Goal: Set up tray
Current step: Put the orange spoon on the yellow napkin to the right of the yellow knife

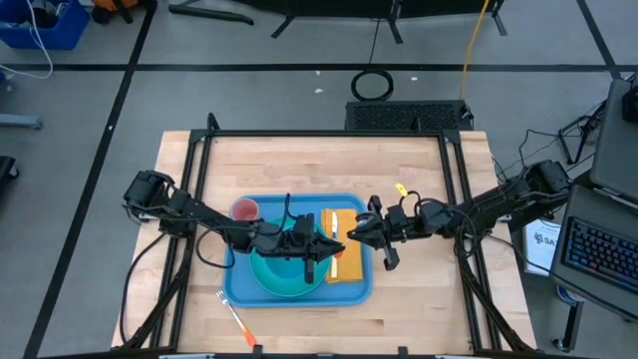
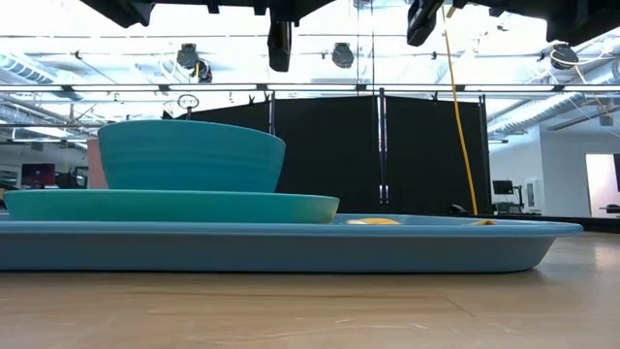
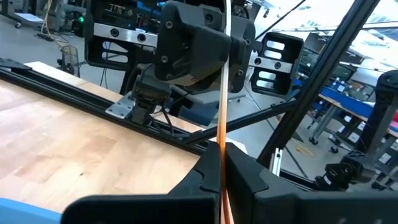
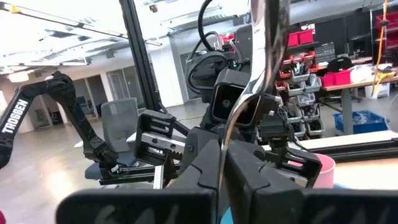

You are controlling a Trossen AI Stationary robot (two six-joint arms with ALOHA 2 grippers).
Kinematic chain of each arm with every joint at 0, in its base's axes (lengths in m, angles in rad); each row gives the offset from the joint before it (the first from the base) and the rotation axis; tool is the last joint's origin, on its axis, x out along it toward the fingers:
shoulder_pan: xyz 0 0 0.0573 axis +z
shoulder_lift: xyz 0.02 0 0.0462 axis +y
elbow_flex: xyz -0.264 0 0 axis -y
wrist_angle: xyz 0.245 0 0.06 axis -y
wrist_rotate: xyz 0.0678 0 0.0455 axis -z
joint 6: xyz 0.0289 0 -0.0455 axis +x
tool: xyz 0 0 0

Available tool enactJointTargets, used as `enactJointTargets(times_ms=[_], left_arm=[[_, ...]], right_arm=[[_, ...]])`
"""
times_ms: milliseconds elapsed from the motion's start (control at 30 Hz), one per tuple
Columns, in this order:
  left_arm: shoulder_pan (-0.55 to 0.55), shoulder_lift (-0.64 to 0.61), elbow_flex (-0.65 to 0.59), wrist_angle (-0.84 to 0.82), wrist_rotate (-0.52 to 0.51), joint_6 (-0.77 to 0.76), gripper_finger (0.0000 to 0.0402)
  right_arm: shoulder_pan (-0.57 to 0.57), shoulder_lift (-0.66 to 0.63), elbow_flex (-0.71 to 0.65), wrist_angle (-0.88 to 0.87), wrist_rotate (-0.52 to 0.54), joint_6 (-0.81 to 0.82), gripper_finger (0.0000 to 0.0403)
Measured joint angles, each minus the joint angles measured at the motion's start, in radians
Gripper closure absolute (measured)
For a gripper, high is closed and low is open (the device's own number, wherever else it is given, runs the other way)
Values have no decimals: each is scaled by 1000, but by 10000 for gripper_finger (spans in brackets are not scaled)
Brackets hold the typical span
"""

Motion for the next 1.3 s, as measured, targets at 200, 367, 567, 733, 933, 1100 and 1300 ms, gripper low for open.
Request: enactJointTargets(times_ms=[200, 367, 567, 733, 933, 1100, 1300], left_arm=[[2, 2, -1, -32, -7, -14, 365], [6, 2, -1, -70, -7, -43, 352], [5, 2, -1, -116, -6, -58, 350], [4, 1, 0, -132, -1, -57, 349], [2, 1, 0, -152, -11, -89, 349], [0, 1, 0, -167, -1, -88, 348], [0, 0, 0, -171, 65, -116, 348]], right_arm=[[-34, -1, 0, -59, -7, 86, 401], [-58, -9, 1, -109, -13, 158, 402], [-74, -46, 1, -231, -15, 234, 402], [-77, -74, 0, -234, -35, 227, 402], [-96, -133, 0, -327, -32, 249, 402], [-115, -163, 0, -438, -25, 295, 403], [-124, -163, 0, -517, -52, 361, 403]])
